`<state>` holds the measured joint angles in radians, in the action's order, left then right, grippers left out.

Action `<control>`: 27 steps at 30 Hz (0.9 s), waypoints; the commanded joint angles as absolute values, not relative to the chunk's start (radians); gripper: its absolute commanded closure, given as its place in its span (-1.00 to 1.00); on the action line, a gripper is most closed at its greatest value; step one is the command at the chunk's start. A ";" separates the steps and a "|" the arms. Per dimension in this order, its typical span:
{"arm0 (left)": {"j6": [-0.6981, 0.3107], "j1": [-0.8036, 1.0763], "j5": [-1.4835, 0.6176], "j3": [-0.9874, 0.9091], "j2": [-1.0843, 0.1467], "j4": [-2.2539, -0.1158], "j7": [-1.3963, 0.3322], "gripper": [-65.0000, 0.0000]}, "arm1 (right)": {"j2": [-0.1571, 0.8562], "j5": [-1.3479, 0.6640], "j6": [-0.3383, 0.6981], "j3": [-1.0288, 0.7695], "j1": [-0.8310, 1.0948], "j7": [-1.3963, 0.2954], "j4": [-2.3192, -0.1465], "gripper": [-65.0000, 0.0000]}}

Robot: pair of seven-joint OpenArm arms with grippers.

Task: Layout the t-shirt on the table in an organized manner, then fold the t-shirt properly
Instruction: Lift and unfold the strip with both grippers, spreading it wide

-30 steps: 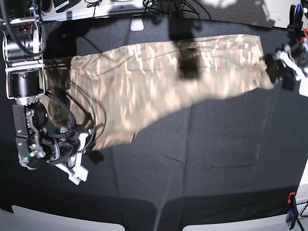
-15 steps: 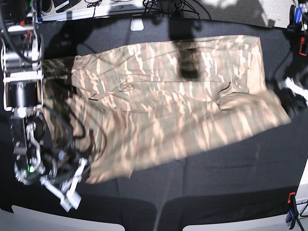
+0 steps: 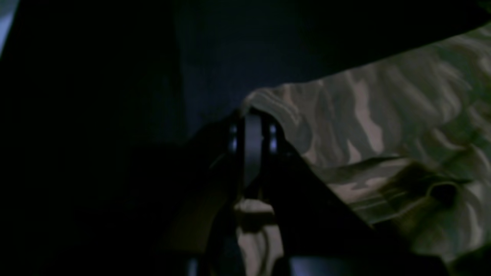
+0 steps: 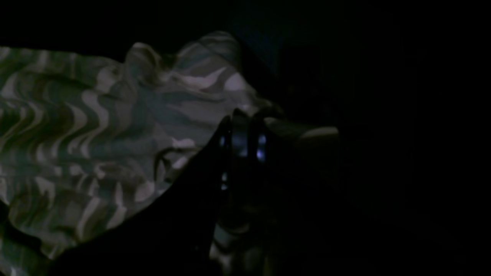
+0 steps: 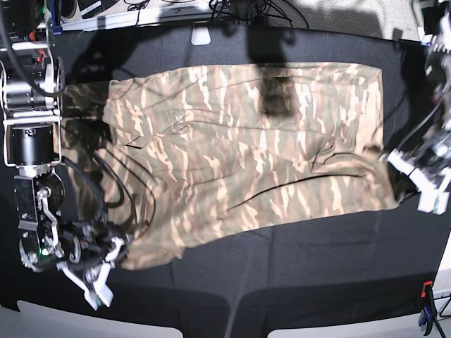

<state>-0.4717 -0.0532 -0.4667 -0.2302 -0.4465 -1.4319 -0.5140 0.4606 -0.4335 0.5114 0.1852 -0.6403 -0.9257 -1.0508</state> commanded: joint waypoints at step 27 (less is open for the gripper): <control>-0.471 -0.694 -0.468 -0.168 -0.465 -0.760 -0.477 1.00 | 0.423 -0.221 0.433 0.177 -1.063 -0.794 -0.774 1.00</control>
<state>-0.4637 -0.6575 -0.4519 -0.1638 -0.4519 -0.7433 -0.5007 0.4183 -0.2146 0.4423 0.1825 -1.0142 -0.8215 -0.7582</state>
